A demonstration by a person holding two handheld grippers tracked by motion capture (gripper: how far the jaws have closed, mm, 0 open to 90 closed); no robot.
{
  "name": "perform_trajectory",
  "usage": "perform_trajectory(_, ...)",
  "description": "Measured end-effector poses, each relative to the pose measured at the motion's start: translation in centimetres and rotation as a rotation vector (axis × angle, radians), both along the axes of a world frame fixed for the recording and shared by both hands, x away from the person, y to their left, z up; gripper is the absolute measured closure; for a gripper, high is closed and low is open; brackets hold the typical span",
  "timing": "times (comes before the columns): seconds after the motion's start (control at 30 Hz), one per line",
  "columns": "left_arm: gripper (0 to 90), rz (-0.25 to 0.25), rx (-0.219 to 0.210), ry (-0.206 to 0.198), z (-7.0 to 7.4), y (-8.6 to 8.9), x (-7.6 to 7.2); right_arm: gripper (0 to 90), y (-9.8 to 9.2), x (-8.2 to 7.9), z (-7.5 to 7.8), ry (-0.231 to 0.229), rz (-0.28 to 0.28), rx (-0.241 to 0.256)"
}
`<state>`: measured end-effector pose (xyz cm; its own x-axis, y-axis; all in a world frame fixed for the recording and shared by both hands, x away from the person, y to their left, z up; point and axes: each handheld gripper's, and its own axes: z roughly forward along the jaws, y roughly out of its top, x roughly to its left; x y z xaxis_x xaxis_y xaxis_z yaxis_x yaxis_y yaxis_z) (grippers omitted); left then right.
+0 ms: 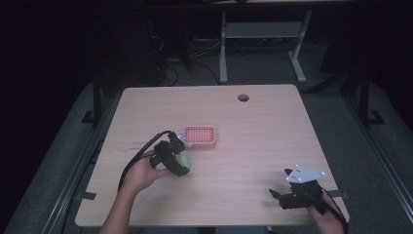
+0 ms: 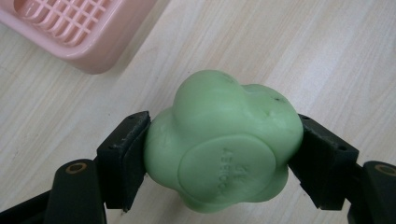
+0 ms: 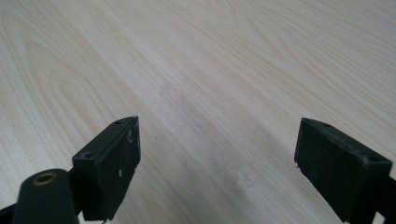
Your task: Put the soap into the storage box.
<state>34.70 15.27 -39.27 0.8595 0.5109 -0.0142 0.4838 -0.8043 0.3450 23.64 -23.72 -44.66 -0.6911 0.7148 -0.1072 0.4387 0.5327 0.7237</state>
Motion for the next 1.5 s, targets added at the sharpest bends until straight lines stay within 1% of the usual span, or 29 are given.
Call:
perform_trajectory(0.07,26.2,-0.002,-0.001,-0.002,0.0,-0.1,0.2,13.8,0.0,0.0,0.0,-0.003,0.007,-0.009)
perform_trajectory(0.13,26.2,0.002,-0.012,0.006,0.0,-0.1,0.5,13.8,0.1,0.0,0.0,-0.003,0.008,-0.011)
perform_trajectory(0.3,26.2,0.000,0.003,0.007,0.3,-0.2,0.9,13.8,0.0,0.1,0.0,-0.003,0.001,-0.009)
perform_trajectory(0.47,26.3,0.001,-0.002,0.007,0.8,-0.5,1.5,13.8,0.1,0.0,0.0,-0.003,-0.001,-0.007)
perform_trajectory(0.57,26.3,0.001,0.003,0.010,1.1,-0.9,1.8,13.8,0.1,0.0,0.0,-0.006,0.000,-0.005)
perform_trajectory(0.63,26.3,-0.006,0.014,0.013,1.2,-1.1,2.2,13.9,0.1,0.1,0.0,-0.006,0.002,-0.006)
perform_trajectory(0.8,26.3,-0.009,0.020,0.016,1.4,-1.6,2.9,13.9,-0.1,0.1,0.0,-0.007,-0.003,-0.001)
perform_trajectory(0.93,26.3,-0.003,0.015,0.020,1.6,-2.0,3.5,13.8,-0.2,0.1,0.1,-0.008,-0.003,0.003)
perform_trajectory(1.07,26.4,-0.007,0.023,0.025,1.7,-2.3,4.0,13.8,-0.2,0.1,0.1,-0.007,-0.003,0.003)
perform_trajectory(1.17,26.3,-0.002,0.016,0.025,1.8,-2.5,4.4,13.8,-0.2,0.1,0.1,-0.007,-0.002,0.004)
perform_trajectory(1.23,26.4,-0.001,0.017,0.025,1.9,-2.7,4.7,13.9,-0.2,0.2,0.1,-0.008,-0.003,0.005)
perform_trajectory(1.33,26.4,0.011,-0.001,0.027,1.9,-2.9,5.3,13.9,-0.2,0.2,0.1,-0.006,-0.002,0.007)
perform_trajectory(1.5,26.3,0.014,0.013,0.030,2.0,-3.6,6.5,13.8,-0.2,0.2,0.1,-0.007,-0.003,0.009)
